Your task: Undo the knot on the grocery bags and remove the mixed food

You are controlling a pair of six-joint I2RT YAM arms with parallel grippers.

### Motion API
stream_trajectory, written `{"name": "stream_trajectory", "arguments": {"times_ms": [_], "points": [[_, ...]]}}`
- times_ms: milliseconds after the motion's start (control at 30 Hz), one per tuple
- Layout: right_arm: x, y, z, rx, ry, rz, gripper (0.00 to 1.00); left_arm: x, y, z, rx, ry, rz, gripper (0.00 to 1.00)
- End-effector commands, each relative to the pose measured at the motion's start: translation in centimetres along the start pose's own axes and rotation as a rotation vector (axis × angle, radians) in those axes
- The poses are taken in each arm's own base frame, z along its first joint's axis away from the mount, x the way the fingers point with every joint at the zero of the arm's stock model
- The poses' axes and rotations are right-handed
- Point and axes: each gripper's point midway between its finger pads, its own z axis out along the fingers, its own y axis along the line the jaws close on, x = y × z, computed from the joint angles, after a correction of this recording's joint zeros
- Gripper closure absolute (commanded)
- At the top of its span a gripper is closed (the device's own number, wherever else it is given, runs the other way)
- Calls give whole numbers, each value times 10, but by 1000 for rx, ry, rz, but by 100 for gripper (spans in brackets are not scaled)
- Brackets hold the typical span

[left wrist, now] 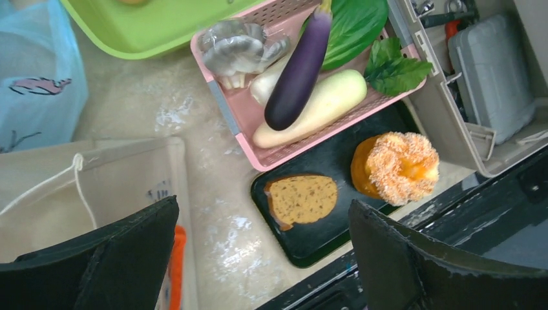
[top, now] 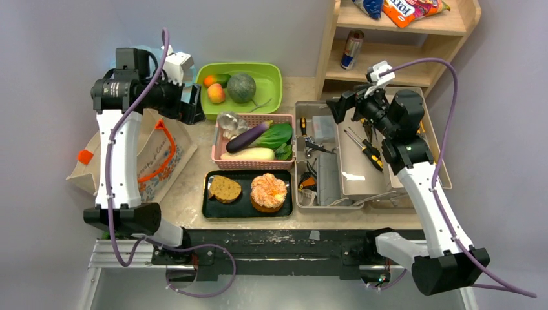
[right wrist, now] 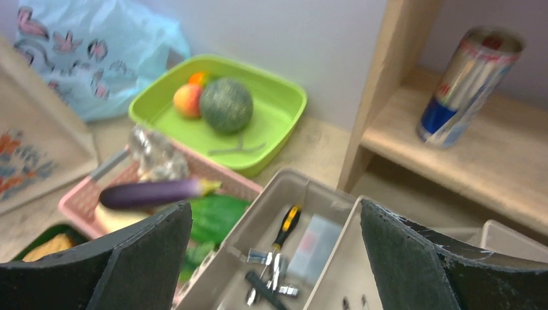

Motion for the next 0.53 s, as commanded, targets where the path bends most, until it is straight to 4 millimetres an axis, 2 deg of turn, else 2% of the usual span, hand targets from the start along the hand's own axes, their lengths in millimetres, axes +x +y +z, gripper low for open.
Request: {"name": "stream_trajectory", "arguments": {"times_ms": [0,100,267,400,500], "points": [[41,25,-28,-99,263,33,1,-11,-10,16,54,-22,-161,0],[60,26,-39,-93,366,66,1,5,-7,36,64,48,-225,0],[69,27,-47,-65,399,113,1,34,6,49,-3,134,-259,0],[70,30,-50,-64,392,147,1,40,8,47,-25,150,-250,0],[69,29,-53,-54,379,138,1,31,7,39,-30,118,-228,0]]}}
